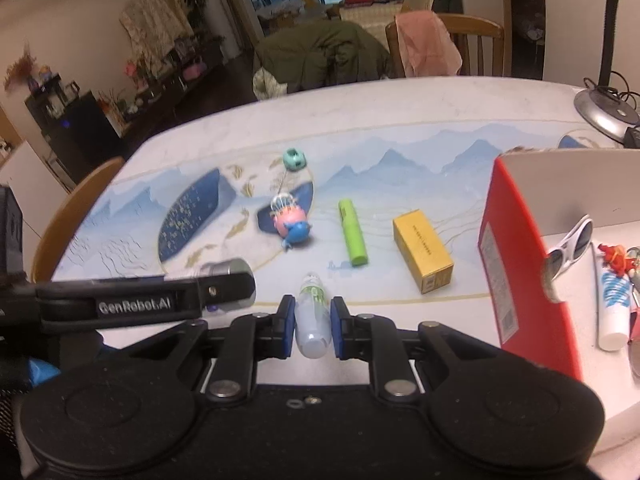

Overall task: Organize rigid objects
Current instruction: 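Carry the bottle and the tube with both tools into the red box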

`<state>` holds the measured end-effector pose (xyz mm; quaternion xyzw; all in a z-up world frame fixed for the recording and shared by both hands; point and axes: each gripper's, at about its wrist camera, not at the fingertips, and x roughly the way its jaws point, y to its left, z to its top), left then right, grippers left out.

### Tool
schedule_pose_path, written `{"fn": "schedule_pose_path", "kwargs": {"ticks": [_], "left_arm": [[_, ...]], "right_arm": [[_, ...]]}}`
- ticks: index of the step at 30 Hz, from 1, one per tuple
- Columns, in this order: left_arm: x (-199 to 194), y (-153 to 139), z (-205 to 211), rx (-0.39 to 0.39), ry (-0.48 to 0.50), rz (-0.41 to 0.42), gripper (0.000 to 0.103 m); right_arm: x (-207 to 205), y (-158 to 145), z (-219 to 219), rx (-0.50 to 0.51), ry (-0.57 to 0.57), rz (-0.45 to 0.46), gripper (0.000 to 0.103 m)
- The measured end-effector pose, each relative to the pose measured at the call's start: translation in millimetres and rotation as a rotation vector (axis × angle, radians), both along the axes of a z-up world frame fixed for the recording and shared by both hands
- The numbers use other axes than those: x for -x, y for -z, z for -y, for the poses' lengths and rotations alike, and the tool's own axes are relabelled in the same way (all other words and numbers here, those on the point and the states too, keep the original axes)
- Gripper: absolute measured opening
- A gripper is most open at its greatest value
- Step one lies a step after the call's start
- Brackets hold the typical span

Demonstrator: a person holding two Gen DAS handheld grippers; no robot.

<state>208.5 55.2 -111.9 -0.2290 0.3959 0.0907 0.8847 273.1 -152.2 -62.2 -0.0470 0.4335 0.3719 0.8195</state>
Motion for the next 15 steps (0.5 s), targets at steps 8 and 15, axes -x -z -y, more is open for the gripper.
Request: {"fn": "schedule_pose_path", "kwargs": {"ticks": [8,15], "left_arm": [[0.1,-29.3,29.3,-0.036,0.052,0.037,0.077],[-12.8,-56.4,68.1,-0.072,0.125,0.086,0.077]], "right_arm": [[3.0,-31.3,33.9,-0.079,0.047,0.058,0.017],[-2.7,-52.0,71.9,-0.127,0.097,0.112,0.017]]}}
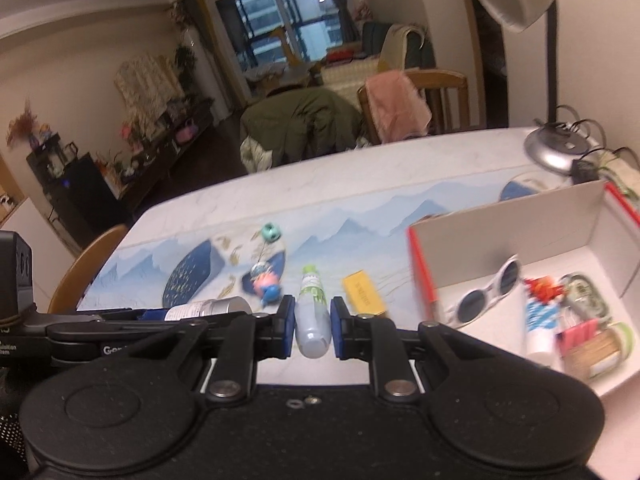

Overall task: Organize rigid objects
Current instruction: 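Carry the bottle and the tube with both tools into the red box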

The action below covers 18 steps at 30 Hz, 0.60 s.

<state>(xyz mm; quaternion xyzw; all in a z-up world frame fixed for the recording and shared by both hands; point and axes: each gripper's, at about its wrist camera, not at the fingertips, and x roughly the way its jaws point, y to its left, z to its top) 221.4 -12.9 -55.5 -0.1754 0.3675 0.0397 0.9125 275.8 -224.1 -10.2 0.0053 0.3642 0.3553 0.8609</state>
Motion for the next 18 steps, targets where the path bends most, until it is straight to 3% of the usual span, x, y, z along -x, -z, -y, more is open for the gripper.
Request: {"fn": "schedule_pose_path", "kwargs": {"ticks": [9,18], "left_arm": [[-27.8,-18.5,56.2,-0.030,0.072,0.041,0.077],[-63.3,-14.4,111.8,-0.072,0.141,0.021,0.077]], "right_arm": [[-23.0,-8.1,58.8,-0.027,0.098,0.040,0.017],[-51.7,-3.8,118.6,-0.037,0.185,0.048,0.017]]}}
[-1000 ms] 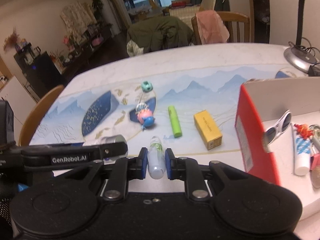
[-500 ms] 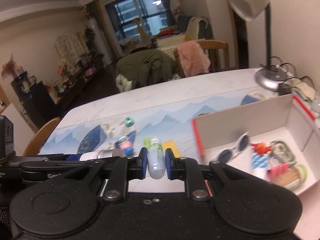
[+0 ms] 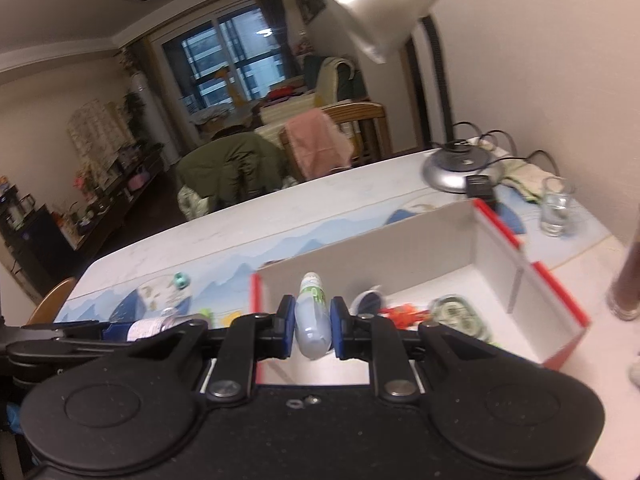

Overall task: Organize rigid objects
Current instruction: 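Carry the bottle and the tube with both tools into the red box, then lower the bottle into the box with the left tool while the right tool releases the tube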

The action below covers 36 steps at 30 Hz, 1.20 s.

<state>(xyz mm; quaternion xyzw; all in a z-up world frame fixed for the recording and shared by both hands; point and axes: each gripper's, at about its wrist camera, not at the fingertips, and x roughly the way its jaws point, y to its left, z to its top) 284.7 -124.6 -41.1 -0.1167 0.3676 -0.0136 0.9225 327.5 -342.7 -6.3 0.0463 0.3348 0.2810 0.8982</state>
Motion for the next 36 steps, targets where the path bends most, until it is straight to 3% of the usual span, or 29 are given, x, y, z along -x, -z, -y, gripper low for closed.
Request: {"fn": "schedule_pose_path", "kwargs": {"ticks": [10,15,28,36], "left_arm": [[-46.8,13.1,50.5,-0.048,0.060,-0.045,0.077],[-68.9,27.4,74.2,-0.116,0.078,-0.073,0.077],[-119.2,63.6,102.6,-0.291,0.093,-0.163,0.077],[-137.7,77.6,105.1,-0.281,0.095,-0.240,0.077]], "right_arm": [[-36.0,20.5,51.8,0.052,0.070,-0.001,0.017],[-51.9,31.7,67.3,0.075,0.085,-0.015,0.017],[-88.2,59.9,57.1,0.157,0.037,-0.036,0.017],[-93.3,75.6,44.3,0.219,-0.013,-0.057,0.017]]}}
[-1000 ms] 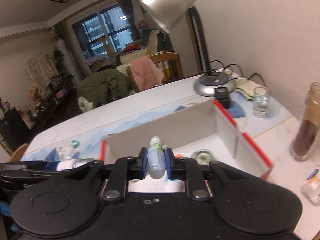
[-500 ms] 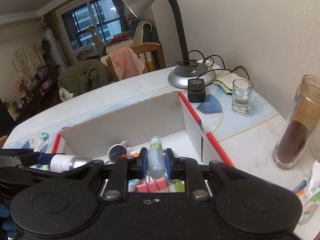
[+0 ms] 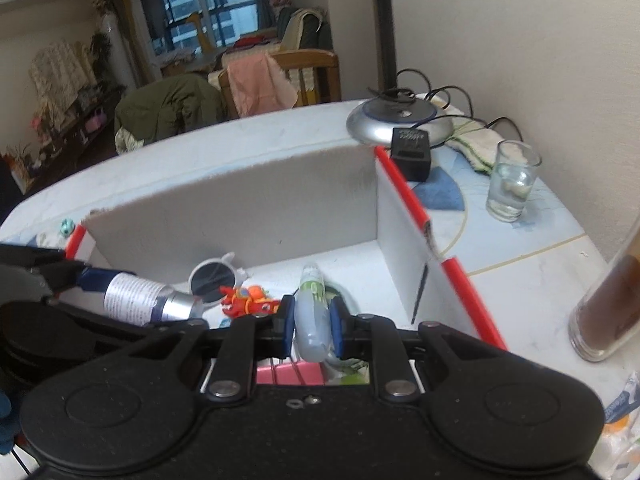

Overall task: Organize rigid objects
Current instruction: 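Lower the bottle into the box with the left tool while the right tool releases the tube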

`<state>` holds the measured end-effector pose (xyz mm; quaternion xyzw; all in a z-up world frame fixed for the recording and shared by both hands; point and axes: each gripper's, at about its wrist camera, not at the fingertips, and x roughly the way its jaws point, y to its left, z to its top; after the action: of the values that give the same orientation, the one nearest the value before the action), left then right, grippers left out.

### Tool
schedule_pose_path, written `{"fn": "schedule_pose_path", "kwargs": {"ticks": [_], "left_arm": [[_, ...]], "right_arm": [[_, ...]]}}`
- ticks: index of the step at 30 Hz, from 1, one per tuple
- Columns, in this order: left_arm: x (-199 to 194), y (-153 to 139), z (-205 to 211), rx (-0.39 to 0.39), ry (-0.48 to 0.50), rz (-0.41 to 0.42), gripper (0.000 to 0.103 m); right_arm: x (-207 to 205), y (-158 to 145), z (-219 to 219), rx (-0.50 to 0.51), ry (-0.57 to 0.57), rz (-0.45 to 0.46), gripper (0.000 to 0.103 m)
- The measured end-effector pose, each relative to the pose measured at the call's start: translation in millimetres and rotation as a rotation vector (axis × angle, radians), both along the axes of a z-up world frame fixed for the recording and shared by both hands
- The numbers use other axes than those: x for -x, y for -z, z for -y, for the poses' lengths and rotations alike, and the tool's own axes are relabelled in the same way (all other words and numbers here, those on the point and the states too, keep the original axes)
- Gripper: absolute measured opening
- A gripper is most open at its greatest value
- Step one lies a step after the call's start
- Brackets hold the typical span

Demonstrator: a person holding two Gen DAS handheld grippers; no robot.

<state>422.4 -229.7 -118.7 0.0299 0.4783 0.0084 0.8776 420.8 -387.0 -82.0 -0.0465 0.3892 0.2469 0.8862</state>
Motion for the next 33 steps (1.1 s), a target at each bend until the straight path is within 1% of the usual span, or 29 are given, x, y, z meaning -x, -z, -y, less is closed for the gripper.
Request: {"fn": "schedule_pose_path", "kwargs": {"ticks": [3,6,9,13,14,18,19,21,26,28,33], "left_arm": [[-4.7,1.8,3.5,-0.005,0.006,-0.020,0.077],[-8.6,6.3,-0.5,0.029,-0.007,-0.058,0.077],[-11.6,9.8,-3.1,0.037,-0.018,-0.090,0.077],[-15.5,14.4,-5.3,0.055,-0.020,-0.128,0.077],[-16.9,16.0,-4.4,0.052,-0.017,-0.141,0.077],[-18.4,16.6,-6.8,0.075,-0.022,-0.154,0.077],[-18.6,16.7,-7.3,0.078,-0.022,-0.156,0.077],[-19.0,16.4,-8.3,0.085,-0.023,-0.159,0.077],[-16.0,14.7,-9.3,0.090,-0.021,-0.151,0.077],[-12.8,13.3,-8.8,0.095,-0.021,-0.143,0.077],[-5.4,6.9,-7.2,0.112,-0.016,-0.119,0.077]], "right_arm": [[0.1,6.5,-3.2,0.024,-0.023,-0.029,0.017],[1.5,9.7,-3.4,0.036,-0.037,-0.049,0.017],[-1.3,13.9,-3.0,0.044,-0.049,-0.082,0.017],[-1.4,16.7,-1.9,0.049,-0.064,-0.103,0.018],[-1.0,17.0,-1.6,0.050,-0.069,-0.109,0.020],[-1.8,18.0,-0.1,0.051,-0.089,-0.131,0.028],[-1.5,17.7,0.0,0.051,-0.091,-0.137,0.034],[0.5,15.9,1.1,0.050,-0.105,-0.137,0.038],[8.0,10.6,3.4,0.044,-0.125,-0.124,0.053],[9.7,8.1,4.6,0.045,-0.124,-0.114,0.056],[13.7,0.5,8.8,0.029,-0.131,-0.102,0.058]]}}
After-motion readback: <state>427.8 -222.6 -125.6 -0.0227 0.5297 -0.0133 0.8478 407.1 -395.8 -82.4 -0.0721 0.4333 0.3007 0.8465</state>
